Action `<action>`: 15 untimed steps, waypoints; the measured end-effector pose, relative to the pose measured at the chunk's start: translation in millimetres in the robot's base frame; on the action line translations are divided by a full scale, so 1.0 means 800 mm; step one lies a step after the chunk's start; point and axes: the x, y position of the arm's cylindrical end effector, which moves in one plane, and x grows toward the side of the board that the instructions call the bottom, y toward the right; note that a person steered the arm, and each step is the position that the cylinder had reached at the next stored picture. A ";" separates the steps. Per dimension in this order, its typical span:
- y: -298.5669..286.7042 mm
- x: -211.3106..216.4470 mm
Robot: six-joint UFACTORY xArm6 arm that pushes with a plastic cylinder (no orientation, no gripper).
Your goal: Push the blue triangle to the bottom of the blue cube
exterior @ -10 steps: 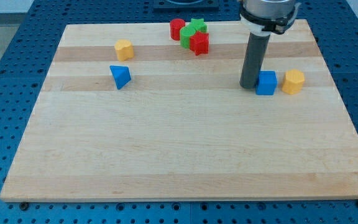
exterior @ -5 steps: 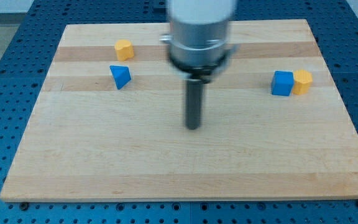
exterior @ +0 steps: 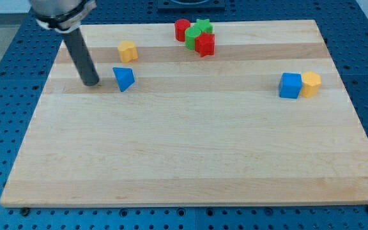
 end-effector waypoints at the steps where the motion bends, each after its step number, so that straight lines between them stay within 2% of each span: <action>1: 0.003 -0.015; 3: 0.029 0.011; 4: 0.076 0.013; 5: 0.158 0.013; 6: 0.198 0.010; 8: 0.148 -0.005; 10: 0.176 -0.038; 13: 0.334 0.031; 15: 0.275 0.041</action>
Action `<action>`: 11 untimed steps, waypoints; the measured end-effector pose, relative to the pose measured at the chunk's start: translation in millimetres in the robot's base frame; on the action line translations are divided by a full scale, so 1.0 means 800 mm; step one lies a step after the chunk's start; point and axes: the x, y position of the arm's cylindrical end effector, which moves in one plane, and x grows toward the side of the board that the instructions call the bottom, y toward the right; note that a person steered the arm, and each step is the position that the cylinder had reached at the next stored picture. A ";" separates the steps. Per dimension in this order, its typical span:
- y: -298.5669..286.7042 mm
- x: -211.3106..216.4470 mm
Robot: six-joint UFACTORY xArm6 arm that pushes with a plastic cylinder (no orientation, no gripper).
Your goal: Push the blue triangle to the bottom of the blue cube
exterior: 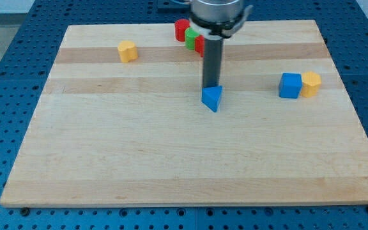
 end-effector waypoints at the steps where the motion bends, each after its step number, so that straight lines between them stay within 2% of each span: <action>1: -0.019 0.016; 3: -0.017 0.048; 5: 0.042 0.054; 7: 0.007 0.078; 8: 0.022 0.096; 11: 0.065 0.045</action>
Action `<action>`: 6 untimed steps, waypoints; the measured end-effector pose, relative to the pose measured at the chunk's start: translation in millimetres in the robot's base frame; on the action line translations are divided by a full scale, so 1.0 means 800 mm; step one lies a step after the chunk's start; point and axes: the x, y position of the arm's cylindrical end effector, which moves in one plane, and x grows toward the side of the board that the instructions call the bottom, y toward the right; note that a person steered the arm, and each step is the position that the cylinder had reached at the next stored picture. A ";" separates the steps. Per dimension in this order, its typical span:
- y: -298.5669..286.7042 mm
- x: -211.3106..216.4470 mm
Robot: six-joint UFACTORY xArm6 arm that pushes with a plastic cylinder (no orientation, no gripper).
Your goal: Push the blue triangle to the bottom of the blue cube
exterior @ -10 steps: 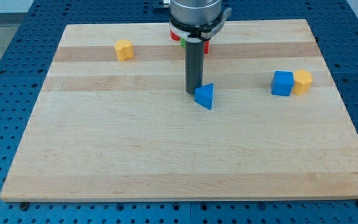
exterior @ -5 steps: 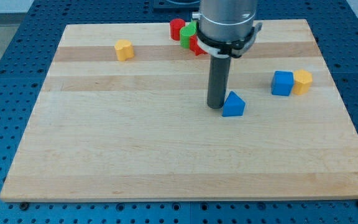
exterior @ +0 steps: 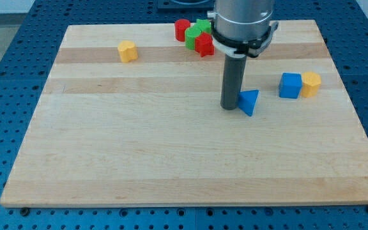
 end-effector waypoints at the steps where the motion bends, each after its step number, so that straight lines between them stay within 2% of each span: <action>1: 0.033 -0.004; 3: 0.009 0.012; 6: 0.105 0.017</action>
